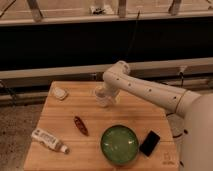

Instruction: Pick up the ceramic cup

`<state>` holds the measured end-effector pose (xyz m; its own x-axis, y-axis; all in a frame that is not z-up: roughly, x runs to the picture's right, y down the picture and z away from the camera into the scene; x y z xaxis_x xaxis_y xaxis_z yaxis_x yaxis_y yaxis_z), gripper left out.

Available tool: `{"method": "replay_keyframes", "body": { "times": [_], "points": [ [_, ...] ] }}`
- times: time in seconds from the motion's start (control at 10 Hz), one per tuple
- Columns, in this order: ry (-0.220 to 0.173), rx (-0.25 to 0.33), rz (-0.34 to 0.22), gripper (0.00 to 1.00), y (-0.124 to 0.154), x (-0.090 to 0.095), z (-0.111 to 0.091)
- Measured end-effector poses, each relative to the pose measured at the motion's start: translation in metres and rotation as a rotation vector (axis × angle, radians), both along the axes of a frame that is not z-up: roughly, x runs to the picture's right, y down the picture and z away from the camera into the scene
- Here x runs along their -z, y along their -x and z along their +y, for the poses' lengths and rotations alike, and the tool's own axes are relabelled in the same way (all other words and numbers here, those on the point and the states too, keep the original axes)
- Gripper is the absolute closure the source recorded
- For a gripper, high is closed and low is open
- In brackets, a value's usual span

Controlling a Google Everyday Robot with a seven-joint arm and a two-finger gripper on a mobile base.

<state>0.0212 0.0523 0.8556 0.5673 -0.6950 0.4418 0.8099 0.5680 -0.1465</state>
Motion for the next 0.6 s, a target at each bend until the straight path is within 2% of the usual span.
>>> {"method": "replay_keyframes", "body": {
  "times": [0.3, 0.4, 0.6],
  "points": [
    [0.009, 0.011, -0.002, 0.2, -0.0003, -0.0027, -0.0003],
    [0.012, 0.013, -0.003, 0.23, -0.0005, -0.0038, 0.0004],
    [0.016, 0.018, -0.004, 0.2, -0.0009, -0.0057, 0.0011]
  ]
}}
